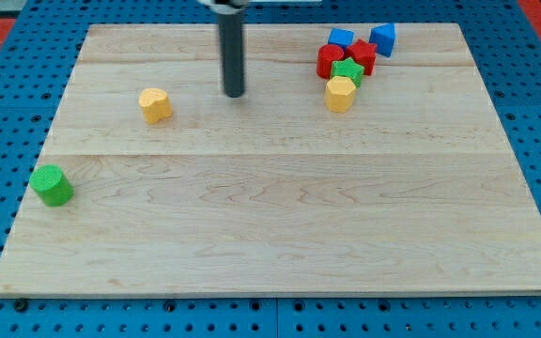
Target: Push the yellow heart to the bottom left of the red circle
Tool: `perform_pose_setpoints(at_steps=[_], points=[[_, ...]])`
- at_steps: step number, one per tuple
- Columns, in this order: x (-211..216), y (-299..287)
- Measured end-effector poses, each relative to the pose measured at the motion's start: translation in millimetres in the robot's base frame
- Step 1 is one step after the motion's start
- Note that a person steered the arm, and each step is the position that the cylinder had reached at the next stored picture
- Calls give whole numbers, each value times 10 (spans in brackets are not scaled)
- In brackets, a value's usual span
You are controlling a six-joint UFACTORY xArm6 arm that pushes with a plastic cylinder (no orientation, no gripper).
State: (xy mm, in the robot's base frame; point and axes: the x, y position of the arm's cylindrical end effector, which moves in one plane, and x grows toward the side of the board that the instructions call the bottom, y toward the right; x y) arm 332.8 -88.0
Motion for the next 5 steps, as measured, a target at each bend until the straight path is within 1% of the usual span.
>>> perform_pose_setpoints(at_steps=[1,2,3,4,5], points=[[-59,-1031],[1,-1679],[4,-2053],[71,-2170],[551,-2000]])
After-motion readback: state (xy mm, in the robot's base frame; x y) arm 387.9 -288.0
